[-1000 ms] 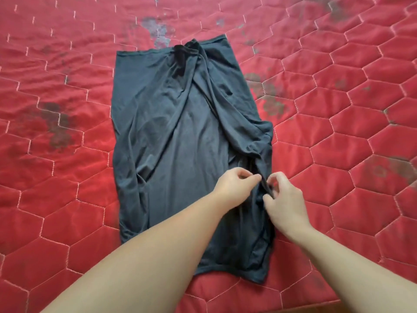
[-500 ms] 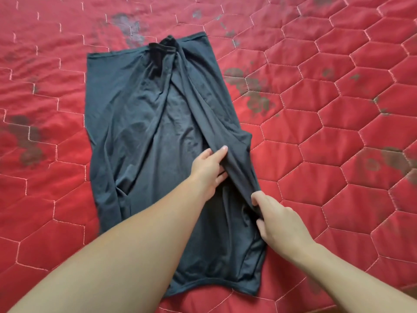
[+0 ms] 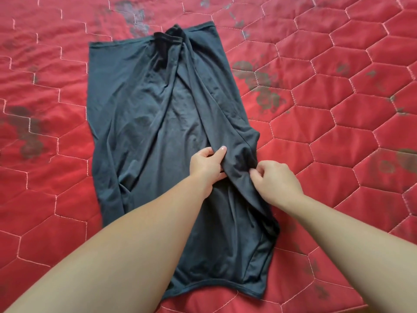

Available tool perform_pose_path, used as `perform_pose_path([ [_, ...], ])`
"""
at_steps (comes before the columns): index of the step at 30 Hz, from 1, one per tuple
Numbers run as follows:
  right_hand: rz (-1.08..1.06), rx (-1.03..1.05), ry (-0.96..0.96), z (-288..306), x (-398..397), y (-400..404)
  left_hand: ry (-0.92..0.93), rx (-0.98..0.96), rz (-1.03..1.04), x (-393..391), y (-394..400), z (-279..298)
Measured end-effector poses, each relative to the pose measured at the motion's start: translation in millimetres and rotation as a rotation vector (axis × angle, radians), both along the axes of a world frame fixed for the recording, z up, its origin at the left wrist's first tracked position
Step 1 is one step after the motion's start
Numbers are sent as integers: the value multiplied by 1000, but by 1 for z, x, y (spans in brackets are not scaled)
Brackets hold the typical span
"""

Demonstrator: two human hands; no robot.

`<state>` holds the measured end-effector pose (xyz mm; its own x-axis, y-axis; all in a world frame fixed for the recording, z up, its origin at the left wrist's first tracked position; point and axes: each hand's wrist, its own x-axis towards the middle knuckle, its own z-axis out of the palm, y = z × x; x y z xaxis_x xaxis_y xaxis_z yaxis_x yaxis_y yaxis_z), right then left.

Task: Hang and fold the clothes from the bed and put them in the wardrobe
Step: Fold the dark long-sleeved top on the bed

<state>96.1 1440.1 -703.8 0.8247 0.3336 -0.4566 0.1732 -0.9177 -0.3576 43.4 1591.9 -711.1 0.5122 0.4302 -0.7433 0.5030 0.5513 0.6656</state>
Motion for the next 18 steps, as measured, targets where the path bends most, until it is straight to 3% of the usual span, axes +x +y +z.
perform_pose_path([
  [3, -19, -88, -75, 0, 4, -15, 31, 93, 7, -8, -1, 0],
  [6, 13, 83, -238, 6, -6, -23, 20, 433, -185, -32, -6, -1],
  [8, 207, 180, -335, 10, -21, -25, 18, 665, -400, -58, -8, 0],
  [10, 466, 22, -303, 9, -38, -25, 7, 748, -598, -87, -8, 2],
  [13, 543, -105, -362, 12, -57, -27, 14, 812, -906, -130, -6, 7],
  [15, 618, -4, -422, 17, -76, -35, 10, 929, -1030, -161, 0, 11],
  [18, 849, 10, -381, 17, -121, -59, -30, 1306, -1068, -212, 13, 17],
])
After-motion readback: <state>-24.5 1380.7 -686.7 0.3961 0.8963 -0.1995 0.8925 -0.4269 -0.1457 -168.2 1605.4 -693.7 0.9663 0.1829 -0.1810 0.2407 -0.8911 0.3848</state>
